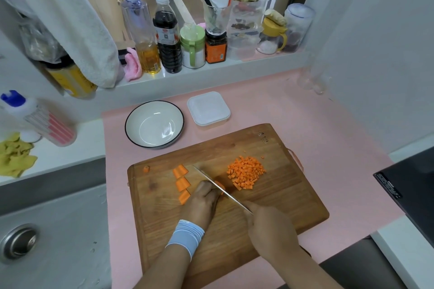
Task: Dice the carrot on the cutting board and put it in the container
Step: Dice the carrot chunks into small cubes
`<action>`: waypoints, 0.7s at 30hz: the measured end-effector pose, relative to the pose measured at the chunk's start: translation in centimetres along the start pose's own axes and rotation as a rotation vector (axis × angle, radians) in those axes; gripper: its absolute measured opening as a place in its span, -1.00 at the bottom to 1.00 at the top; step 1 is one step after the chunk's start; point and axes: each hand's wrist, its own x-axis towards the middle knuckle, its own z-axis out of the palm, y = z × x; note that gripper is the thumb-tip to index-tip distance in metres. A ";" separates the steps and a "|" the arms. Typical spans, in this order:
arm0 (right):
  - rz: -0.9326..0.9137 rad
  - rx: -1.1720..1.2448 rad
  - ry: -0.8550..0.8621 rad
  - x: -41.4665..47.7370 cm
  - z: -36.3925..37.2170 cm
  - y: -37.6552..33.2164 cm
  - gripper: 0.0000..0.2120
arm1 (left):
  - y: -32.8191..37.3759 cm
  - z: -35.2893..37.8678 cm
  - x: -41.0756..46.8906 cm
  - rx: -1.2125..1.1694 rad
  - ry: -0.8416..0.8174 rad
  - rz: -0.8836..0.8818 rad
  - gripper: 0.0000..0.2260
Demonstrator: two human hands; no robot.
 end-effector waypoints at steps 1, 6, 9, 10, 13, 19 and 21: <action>-0.002 0.002 0.000 -0.1 -0.1 0.1 -0.68 | 0.0 0.0 0.0 0.004 0.002 0.002 -0.76; 0.016 -0.006 -0.021 -0.2 -0.5 0.7 -0.73 | -0.1 0.2 -0.2 -0.011 0.011 0.009 -0.84; 0.036 -0.025 -0.035 0.3 -0.7 0.5 -0.75 | -0.2 0.3 -0.2 -0.025 0.008 -0.011 -0.86; 0.044 -0.031 -0.044 0.6 -0.7 0.3 -0.74 | -0.2 0.3 -0.2 -0.031 0.007 -0.016 -0.86; 0.067 -0.006 -0.100 1.9 -1.0 -0.4 -0.77 | -0.2 0.3 -0.2 -0.040 0.003 -0.022 -0.86; 0.064 0.008 -0.109 2.4 -1.3 -0.6 -0.77 | -0.1 0.4 -0.2 -0.008 0.008 -0.034 -0.92; 0.060 0.016 -0.108 2.3 -1.3 -0.6 -0.78 | -0.1 0.5 -0.2 0.008 0.008 -0.051 -0.94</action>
